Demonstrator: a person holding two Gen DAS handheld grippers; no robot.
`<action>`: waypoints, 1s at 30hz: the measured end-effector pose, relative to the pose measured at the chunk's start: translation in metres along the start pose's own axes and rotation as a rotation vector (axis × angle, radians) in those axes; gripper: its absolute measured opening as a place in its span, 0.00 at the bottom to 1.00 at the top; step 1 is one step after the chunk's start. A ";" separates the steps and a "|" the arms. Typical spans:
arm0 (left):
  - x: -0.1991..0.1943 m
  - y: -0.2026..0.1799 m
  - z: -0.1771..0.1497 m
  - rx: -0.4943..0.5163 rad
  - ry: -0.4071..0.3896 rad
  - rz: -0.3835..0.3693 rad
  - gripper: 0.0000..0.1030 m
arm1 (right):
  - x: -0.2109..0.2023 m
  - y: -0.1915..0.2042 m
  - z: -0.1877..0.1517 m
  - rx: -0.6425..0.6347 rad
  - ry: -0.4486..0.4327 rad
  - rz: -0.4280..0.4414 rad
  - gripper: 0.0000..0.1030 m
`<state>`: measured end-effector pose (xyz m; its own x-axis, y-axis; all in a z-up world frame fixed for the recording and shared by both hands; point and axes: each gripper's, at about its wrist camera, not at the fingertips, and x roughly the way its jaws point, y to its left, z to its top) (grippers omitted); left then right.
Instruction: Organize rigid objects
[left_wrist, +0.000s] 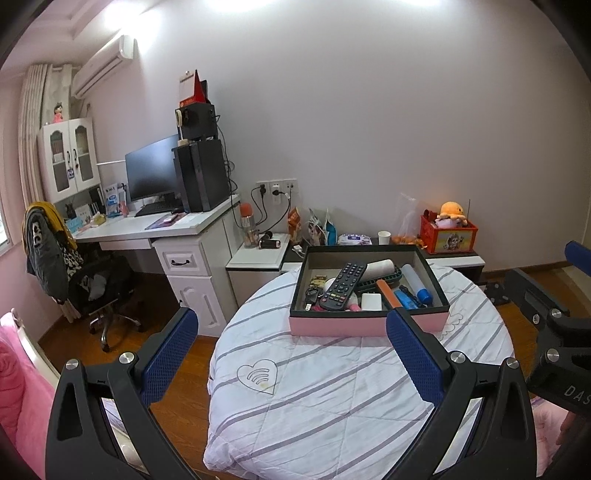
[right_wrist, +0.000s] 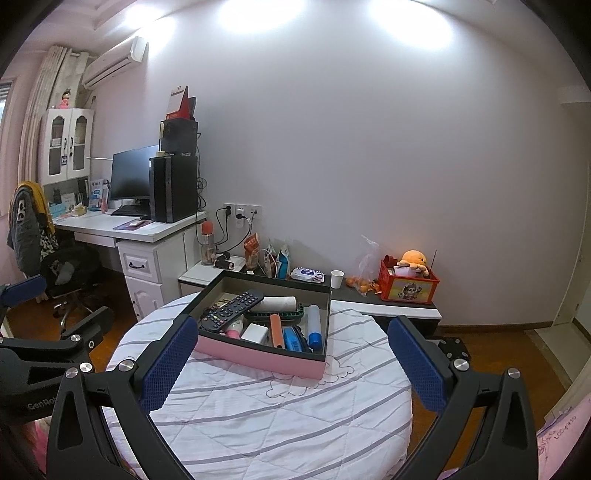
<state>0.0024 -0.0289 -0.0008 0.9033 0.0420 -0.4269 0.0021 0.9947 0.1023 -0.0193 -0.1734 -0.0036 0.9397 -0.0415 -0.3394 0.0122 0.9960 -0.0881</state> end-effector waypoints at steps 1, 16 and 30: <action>0.000 0.000 0.000 0.001 0.000 0.001 1.00 | 0.000 0.000 0.000 0.000 0.001 0.000 1.00; 0.001 0.001 -0.001 -0.013 -0.001 -0.008 1.00 | 0.000 0.001 -0.003 0.000 0.006 -0.002 1.00; 0.005 0.000 -0.001 -0.009 -0.013 -0.015 1.00 | 0.004 0.004 -0.004 -0.009 0.016 0.004 1.00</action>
<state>0.0063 -0.0284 -0.0041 0.9089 0.0256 -0.4162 0.0119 0.9961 0.0874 -0.0169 -0.1699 -0.0090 0.9340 -0.0390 -0.3550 0.0055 0.9955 -0.0949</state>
